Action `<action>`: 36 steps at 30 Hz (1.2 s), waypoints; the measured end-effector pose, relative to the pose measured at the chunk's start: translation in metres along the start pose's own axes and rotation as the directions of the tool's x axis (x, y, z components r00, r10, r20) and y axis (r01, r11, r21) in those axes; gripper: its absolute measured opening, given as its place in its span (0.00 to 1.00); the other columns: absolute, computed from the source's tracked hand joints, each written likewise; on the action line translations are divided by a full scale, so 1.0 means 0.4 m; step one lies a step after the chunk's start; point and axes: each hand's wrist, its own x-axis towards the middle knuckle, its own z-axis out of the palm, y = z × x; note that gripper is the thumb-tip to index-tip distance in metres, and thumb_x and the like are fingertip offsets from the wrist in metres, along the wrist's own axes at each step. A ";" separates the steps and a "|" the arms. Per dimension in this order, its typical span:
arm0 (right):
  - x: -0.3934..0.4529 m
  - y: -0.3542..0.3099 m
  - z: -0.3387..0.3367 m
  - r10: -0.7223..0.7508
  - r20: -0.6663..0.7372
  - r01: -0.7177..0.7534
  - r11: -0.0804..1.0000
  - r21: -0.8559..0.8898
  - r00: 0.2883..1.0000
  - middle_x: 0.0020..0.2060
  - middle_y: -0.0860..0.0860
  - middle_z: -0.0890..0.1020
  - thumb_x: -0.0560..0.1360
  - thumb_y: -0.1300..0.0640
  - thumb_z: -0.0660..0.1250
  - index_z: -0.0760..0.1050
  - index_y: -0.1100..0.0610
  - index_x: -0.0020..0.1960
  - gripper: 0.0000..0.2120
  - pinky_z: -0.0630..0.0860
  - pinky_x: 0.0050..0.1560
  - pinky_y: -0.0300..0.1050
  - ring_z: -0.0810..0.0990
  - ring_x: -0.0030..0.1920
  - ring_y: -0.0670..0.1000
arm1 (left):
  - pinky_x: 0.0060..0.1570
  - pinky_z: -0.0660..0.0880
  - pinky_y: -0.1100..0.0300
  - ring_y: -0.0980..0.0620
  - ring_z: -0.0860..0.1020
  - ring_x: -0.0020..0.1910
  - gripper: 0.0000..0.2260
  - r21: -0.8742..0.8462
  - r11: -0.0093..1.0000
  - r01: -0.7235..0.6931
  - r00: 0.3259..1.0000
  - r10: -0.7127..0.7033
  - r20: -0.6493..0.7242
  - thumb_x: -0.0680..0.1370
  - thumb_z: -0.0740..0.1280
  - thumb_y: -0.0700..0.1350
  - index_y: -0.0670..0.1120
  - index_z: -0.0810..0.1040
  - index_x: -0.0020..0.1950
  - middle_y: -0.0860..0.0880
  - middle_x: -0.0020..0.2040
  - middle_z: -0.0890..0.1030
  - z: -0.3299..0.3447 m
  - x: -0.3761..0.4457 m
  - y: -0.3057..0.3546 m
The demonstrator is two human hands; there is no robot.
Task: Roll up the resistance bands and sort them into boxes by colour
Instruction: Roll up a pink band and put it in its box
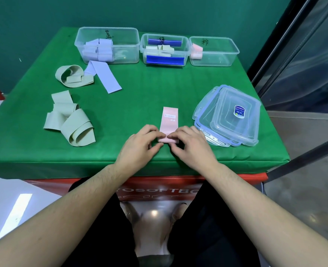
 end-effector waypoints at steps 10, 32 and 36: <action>0.007 0.008 0.003 -0.055 -0.054 0.054 0.998 -0.032 0.997 0.49 0.44 0.79 0.75 0.52 0.70 0.81 0.48 0.54 0.08 0.71 0.49 0.52 0.73 0.48 0.52 | 0.45 0.77 0.55 0.58 0.75 0.43 0.08 0.002 1.000 0.017 0.999 -0.017 0.032 0.79 0.67 0.50 0.54 0.81 0.57 0.59 0.53 0.78 0.003 0.026 -0.011; -0.018 0.013 0.006 -0.106 -0.040 0.105 0.994 -0.026 0.994 0.49 0.43 0.79 0.76 0.52 0.70 0.80 0.48 0.56 0.09 0.72 0.49 0.52 0.72 0.47 0.49 | 0.39 0.76 0.58 0.52 0.79 0.42 0.08 0.135 0.985 -0.105 0.991 0.115 -0.065 0.76 0.72 0.47 0.48 0.83 0.54 0.54 0.50 0.82 0.002 -0.020 0.004; -0.059 -0.005 0.005 -0.140 -0.067 0.139 0.990 -0.029 0.988 0.49 0.43 0.79 0.76 0.51 0.69 0.81 0.48 0.56 0.09 0.69 0.47 0.49 0.72 0.47 0.49 | 0.41 0.78 0.54 0.52 0.80 0.45 0.08 0.099 0.988 -0.121 0.988 0.130 -0.087 0.77 0.71 0.48 0.48 0.83 0.55 0.54 0.50 0.82 0.005 -0.068 0.006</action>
